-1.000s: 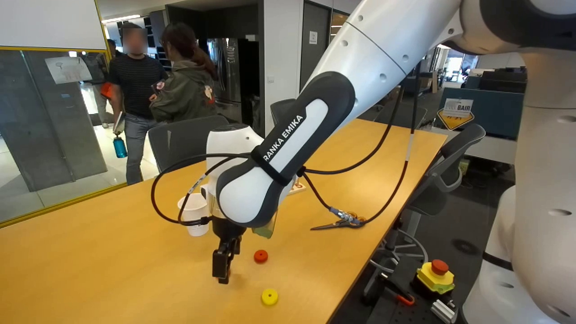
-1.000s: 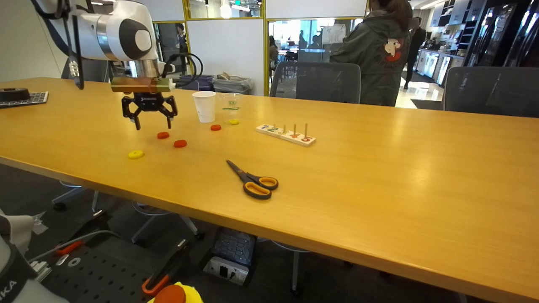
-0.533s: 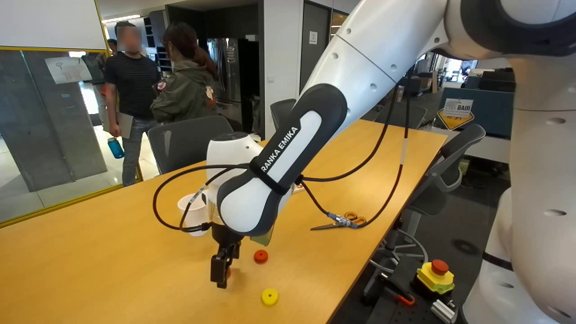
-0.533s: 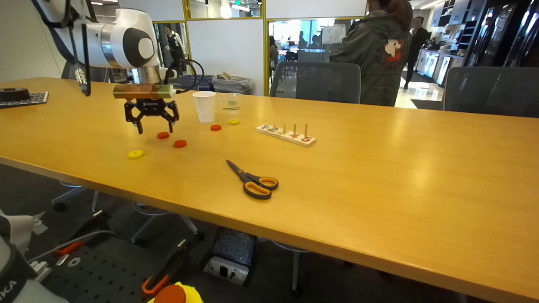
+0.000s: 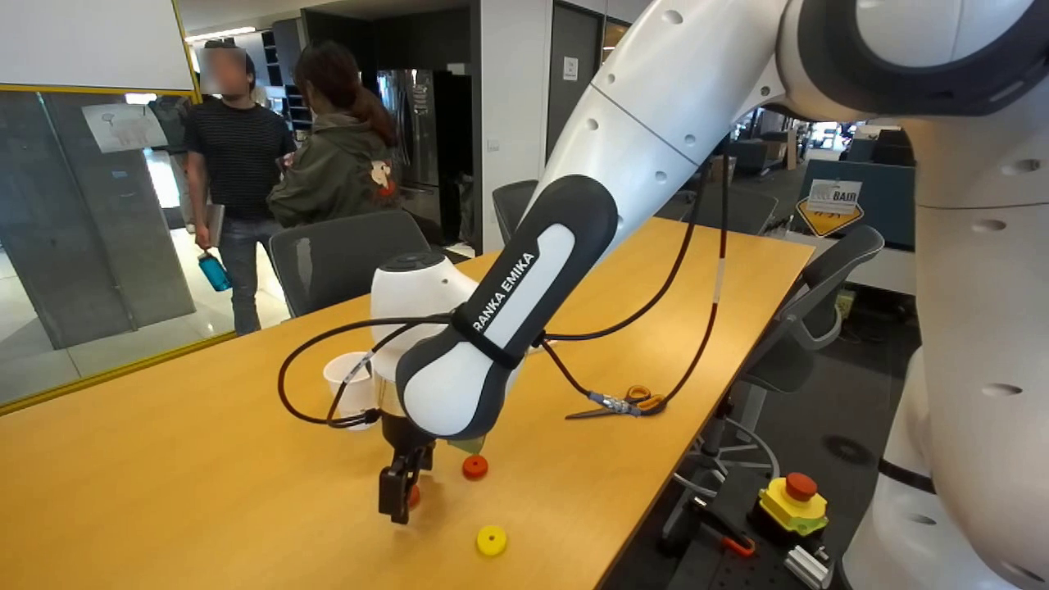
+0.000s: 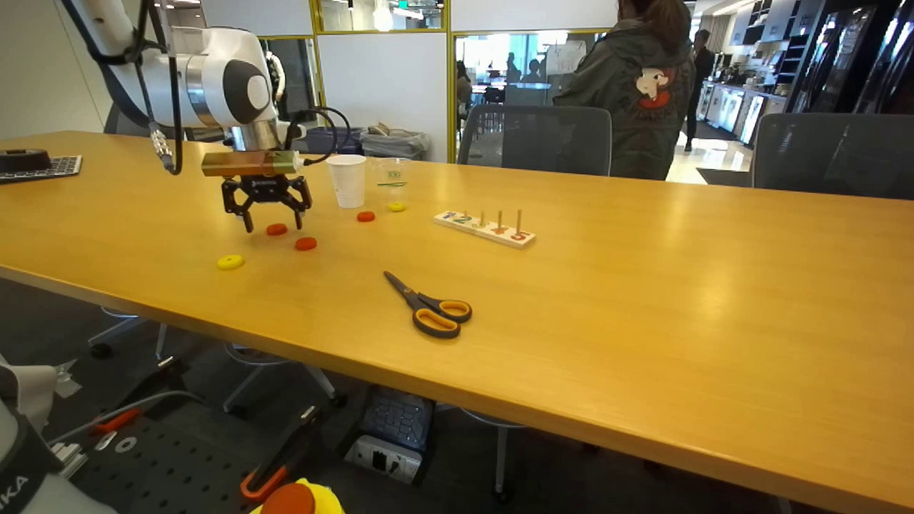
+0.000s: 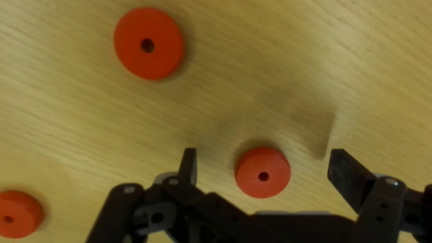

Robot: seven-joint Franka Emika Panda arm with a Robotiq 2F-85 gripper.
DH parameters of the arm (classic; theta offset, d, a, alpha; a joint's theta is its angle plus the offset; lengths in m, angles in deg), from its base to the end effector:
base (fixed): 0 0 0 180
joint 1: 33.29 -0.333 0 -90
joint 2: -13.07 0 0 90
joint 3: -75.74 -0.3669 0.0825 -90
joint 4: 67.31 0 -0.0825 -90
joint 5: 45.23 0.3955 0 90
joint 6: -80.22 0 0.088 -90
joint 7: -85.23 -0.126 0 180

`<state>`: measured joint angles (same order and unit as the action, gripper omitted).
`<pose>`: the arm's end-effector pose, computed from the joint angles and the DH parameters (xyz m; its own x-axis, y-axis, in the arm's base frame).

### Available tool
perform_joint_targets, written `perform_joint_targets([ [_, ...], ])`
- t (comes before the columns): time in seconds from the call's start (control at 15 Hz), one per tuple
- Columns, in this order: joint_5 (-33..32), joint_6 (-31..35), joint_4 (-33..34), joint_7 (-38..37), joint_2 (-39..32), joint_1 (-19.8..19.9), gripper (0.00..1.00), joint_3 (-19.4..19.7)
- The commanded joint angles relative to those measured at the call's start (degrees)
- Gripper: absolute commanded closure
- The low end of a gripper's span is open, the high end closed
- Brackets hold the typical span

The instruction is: Put one yellow block in the clear cup then put the orange blocks in the white cup, then put the last yellow block in the clear cup

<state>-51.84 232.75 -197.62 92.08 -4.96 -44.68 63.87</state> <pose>0.5203 0.2260 0.2476 0.8148 0.5738 0.0823 0.5753 -0.8179 0.0075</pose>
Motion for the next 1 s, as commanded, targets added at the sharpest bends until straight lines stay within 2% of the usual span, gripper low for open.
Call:
perform_joint_targets([
  [0.0, -2.4, 0.8, 2.3, -2.9, -1.4, -1.7, 0.0, 1.7],
  [0.2, -2.9, 0.4, 3.2, -3.4, -2.0, -1.8, 0.0, 1.9],
  [0.27, -2.8, 0.5, 3.4, -3.2, -2.3, -1.7, 0.25, 1.9],
  [0.33, -2.7, 0.4, 3.5, -3.2, -2.4, -1.7, 0.26, 1.9],
  [0.4, -2.5, 0.3, 3.6, -3.0, -2.4, -1.6, 0.32, 1.8],
  [0.8, -2.2, -0.7, 4.4, -3.5, -2.1, -1.4, 0.8, 1.9],
  [0.93, -2.5, -1.6, 4.6, -4.2, -1.9, -1.6, 0.75, 2.2],
])
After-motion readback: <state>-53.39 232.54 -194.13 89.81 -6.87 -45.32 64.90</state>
